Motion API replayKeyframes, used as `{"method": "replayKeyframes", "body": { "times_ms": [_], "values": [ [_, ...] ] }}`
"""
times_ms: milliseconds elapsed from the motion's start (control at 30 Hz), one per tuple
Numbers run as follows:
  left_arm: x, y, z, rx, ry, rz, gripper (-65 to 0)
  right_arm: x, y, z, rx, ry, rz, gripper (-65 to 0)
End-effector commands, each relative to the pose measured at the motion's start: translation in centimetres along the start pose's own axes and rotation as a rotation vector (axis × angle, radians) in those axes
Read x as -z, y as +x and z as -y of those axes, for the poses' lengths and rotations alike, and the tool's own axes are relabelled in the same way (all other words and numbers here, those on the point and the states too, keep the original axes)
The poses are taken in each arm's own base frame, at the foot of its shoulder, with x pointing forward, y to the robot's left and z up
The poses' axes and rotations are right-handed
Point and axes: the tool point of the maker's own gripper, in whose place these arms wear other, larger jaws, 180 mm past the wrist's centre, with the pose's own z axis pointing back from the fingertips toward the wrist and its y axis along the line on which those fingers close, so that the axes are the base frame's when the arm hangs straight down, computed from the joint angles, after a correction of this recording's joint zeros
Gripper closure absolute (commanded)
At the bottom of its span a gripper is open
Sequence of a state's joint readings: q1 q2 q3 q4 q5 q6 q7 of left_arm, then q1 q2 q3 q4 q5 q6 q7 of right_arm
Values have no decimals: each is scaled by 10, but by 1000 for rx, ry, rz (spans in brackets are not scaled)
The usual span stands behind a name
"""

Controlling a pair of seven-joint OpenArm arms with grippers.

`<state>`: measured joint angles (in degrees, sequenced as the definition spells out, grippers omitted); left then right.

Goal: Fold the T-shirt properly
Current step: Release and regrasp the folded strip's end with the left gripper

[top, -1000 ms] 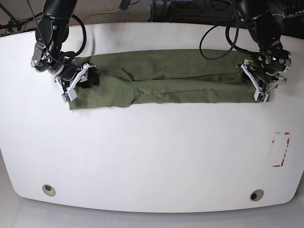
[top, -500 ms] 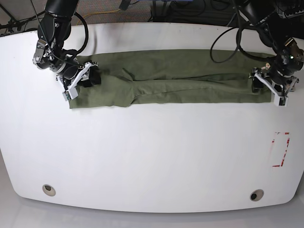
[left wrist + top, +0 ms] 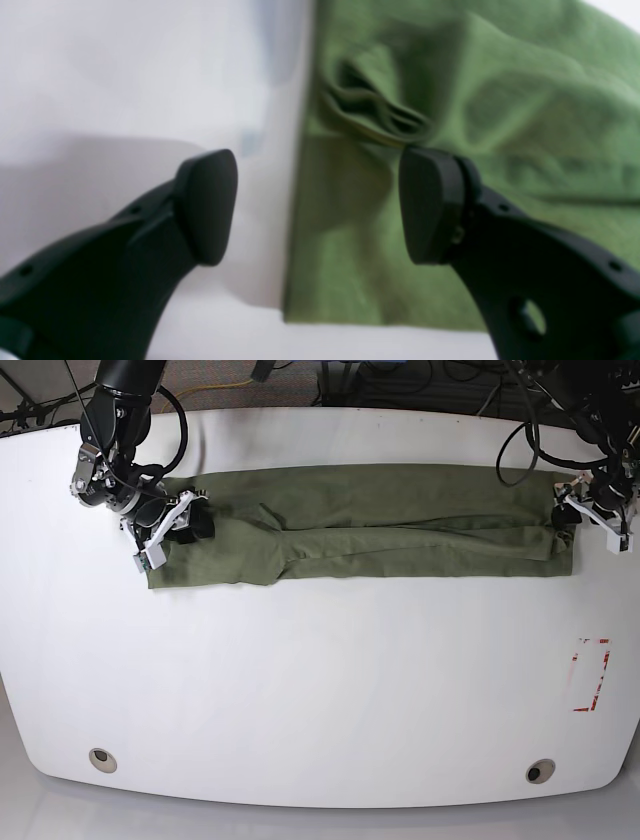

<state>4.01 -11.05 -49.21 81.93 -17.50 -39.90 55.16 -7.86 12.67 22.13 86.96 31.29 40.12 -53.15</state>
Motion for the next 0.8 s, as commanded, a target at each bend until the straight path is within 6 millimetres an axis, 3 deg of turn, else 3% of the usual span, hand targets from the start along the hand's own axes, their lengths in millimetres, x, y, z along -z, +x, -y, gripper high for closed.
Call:
{"method": "replayKeyframes", "body": {
  "times_ms": [0, 233, 633, 700, 767],
  "values": [
    [1, 7, -1, -9, -10, 32, -474, -2, -8, 4, -14, -19, -49, -224],
    [14, 10, 22, 27, -67, 10, -457, -2, -6, 4, -17, -19, -45, -224],
    [22, -2, 33, 1, -97, -24, -411, -2, -6, 4, -18, -20, -46, -224],
    [23, -2, 33, 3, -97, -23, -342, -2, -6, 4, -18, -20, -46, -224],
    [23, -1, 34, 2, -99, -22, -204, -2, -5, 4, -18, -19, -44, -224]
  ]
}}
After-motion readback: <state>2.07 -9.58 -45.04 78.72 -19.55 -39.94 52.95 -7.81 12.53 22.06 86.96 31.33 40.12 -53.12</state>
